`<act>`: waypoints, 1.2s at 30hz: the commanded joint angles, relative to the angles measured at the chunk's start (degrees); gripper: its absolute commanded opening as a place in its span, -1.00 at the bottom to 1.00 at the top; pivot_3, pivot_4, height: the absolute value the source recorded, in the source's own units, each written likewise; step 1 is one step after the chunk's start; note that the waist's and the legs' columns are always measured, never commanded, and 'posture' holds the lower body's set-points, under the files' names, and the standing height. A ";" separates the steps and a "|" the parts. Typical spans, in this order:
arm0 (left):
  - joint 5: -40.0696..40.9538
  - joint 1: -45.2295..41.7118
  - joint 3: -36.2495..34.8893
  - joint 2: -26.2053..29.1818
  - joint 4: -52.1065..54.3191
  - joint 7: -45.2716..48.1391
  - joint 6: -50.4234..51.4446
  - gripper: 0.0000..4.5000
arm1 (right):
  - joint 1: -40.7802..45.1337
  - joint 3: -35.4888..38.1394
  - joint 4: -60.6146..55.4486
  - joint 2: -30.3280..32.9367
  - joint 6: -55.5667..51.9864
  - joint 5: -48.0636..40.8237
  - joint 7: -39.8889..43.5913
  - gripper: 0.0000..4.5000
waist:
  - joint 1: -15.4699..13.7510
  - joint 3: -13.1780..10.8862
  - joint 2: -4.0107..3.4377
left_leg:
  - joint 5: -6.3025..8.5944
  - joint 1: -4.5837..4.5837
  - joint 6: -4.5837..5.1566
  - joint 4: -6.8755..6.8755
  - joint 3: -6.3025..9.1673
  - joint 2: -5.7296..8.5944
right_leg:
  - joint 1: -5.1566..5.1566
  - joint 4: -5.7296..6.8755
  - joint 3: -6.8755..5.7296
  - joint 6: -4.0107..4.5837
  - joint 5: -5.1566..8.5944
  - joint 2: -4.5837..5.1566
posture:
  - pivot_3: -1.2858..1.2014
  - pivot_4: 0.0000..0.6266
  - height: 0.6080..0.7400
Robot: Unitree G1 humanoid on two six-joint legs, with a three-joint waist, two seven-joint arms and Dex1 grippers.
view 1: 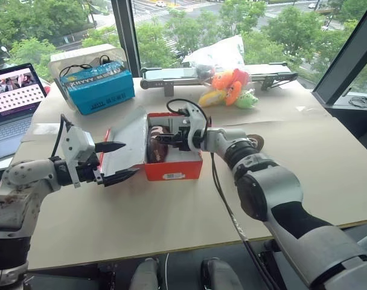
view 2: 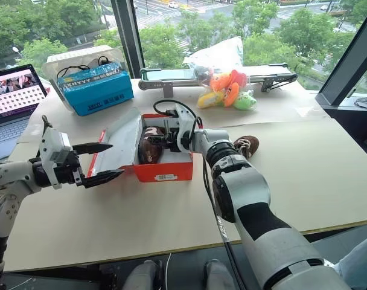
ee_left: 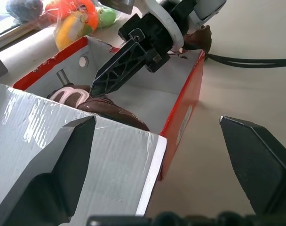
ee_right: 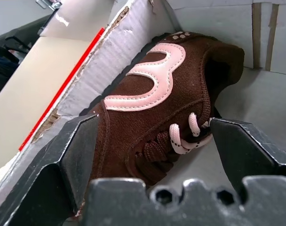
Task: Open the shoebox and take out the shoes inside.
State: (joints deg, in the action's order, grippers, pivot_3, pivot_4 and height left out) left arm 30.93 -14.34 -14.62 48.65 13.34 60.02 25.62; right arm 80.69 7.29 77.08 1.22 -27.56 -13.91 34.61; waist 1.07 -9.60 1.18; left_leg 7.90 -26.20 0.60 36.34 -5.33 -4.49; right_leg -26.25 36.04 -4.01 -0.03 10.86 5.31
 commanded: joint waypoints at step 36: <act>2.09 4.31 -5.56 2.76 6.45 -1.23 2.09 1.00 | -2.97 12.40 0.41 -2.96 1.26 1.63 -8.57 -0.99 | 0.36 0.03 0.04 | 0.01 0.06 -0.01 -0.01 0.01 -0.01 | 0.06 -0.01 0.01 0.00 0.00 0.00 | 0.03 -0.52 1.00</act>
State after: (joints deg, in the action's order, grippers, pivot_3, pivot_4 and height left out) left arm 31.87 -9.66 -18.80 50.35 18.20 58.88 27.85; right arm 78.00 19.11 77.77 -1.72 -26.49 -12.52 26.16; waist 1.43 -9.57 1.22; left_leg 7.91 -26.14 0.59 36.33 -5.32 -4.50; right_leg -26.19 36.03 -4.01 -0.03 10.86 5.31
